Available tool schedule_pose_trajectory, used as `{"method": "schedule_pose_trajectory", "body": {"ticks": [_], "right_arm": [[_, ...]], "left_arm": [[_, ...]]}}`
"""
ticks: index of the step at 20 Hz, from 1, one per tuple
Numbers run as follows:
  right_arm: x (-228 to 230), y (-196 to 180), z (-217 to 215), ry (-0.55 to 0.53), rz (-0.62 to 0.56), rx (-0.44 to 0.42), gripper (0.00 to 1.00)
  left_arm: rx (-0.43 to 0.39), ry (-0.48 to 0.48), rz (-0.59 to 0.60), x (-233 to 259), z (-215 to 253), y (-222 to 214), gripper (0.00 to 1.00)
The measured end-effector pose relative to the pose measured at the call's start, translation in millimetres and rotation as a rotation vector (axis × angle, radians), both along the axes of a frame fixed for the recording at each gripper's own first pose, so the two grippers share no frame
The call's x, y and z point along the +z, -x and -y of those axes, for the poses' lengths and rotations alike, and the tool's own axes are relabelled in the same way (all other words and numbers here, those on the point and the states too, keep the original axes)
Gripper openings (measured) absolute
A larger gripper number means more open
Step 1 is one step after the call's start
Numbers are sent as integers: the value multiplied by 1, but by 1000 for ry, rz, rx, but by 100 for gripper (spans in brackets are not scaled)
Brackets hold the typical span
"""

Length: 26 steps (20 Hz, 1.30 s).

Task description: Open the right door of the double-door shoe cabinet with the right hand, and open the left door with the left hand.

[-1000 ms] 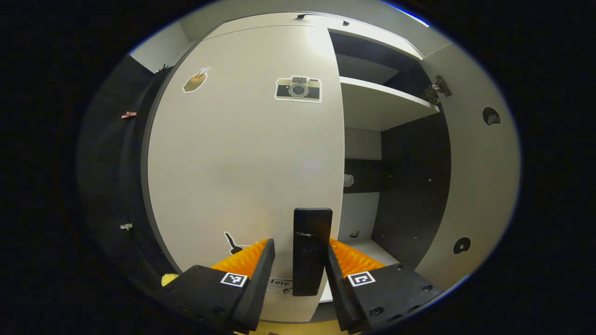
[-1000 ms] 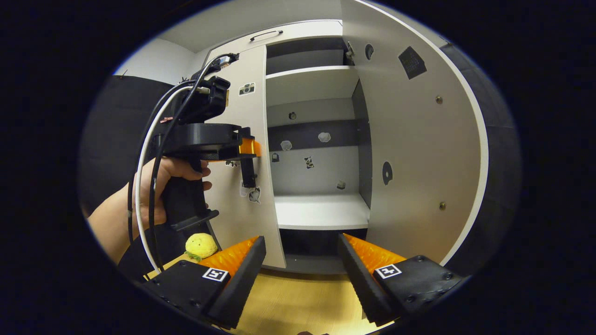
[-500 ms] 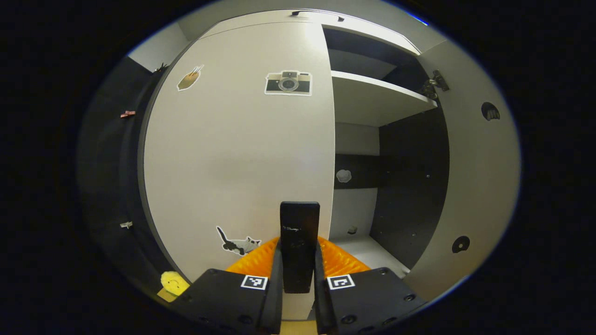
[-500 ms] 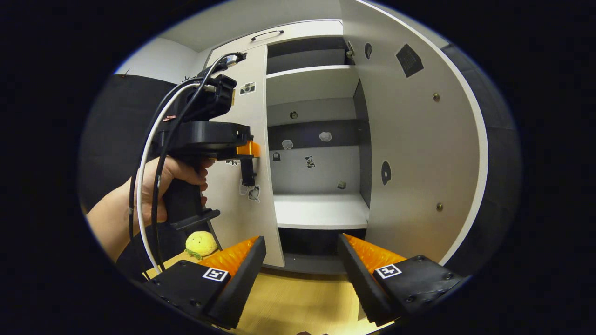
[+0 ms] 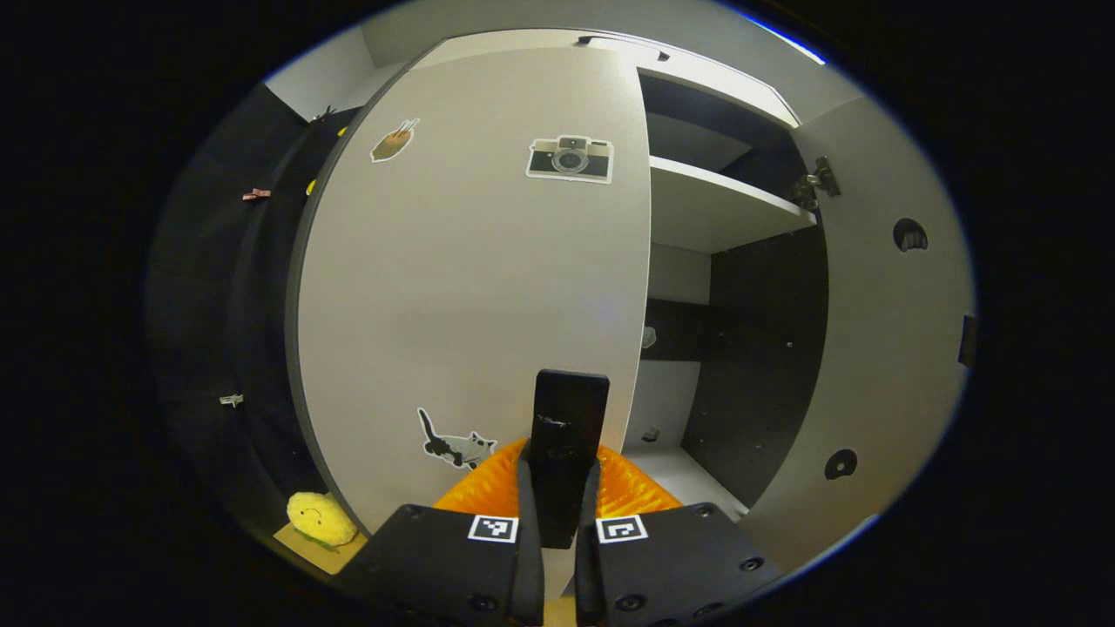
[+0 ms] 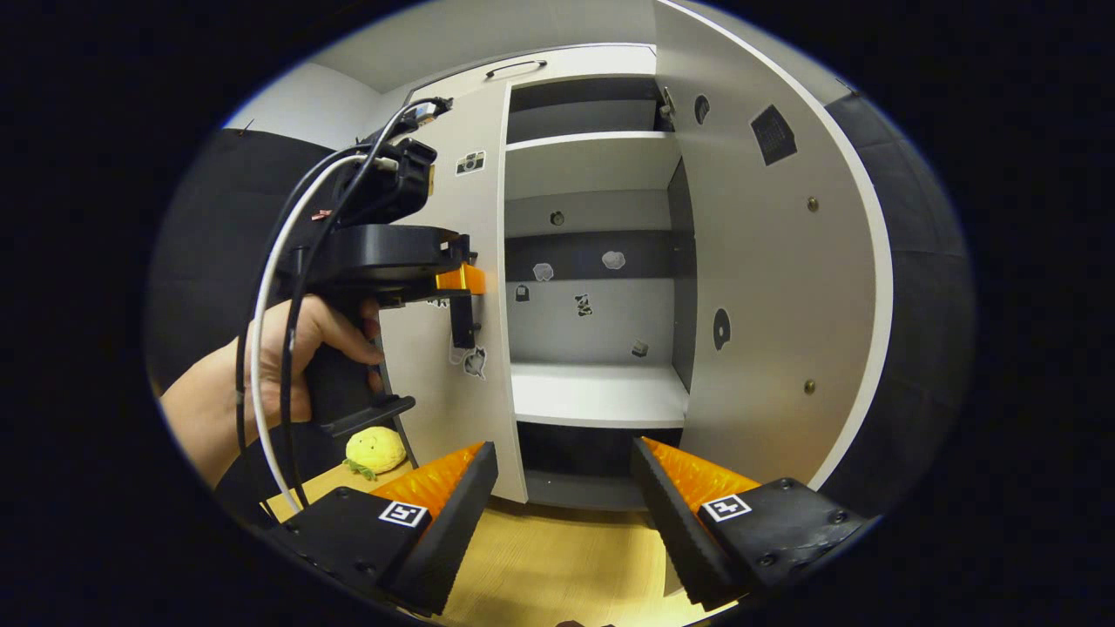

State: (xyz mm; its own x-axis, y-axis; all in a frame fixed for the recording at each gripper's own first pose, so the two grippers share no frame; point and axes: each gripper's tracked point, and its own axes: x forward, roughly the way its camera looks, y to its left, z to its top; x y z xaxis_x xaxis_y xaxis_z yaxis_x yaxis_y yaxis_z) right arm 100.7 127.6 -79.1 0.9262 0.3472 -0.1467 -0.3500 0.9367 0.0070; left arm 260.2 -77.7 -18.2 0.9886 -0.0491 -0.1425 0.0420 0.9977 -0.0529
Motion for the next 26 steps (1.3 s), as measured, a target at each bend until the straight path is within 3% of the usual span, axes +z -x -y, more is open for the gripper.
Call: {"method": "schedule_pose_trajectory", "body": {"ticks": [7,11,15,20,26], "right_arm": [[-4,14,-7,17,-15,-58,98],[14,12,-6,56,41,-115,99],[30,18,-4,51,84,-182,98],[25,34,2,27,55,-239,98],[32,49,13,30,61,-237,98]], "left_arm": [[-67,56,-13,5,-27,64,18],[-107,76,-8,10,-47,88,18],[-104,77,6,11,-67,120,18],[-83,68,11,14,-96,143,17],[-53,10,-7,16,-125,158,17]]}}
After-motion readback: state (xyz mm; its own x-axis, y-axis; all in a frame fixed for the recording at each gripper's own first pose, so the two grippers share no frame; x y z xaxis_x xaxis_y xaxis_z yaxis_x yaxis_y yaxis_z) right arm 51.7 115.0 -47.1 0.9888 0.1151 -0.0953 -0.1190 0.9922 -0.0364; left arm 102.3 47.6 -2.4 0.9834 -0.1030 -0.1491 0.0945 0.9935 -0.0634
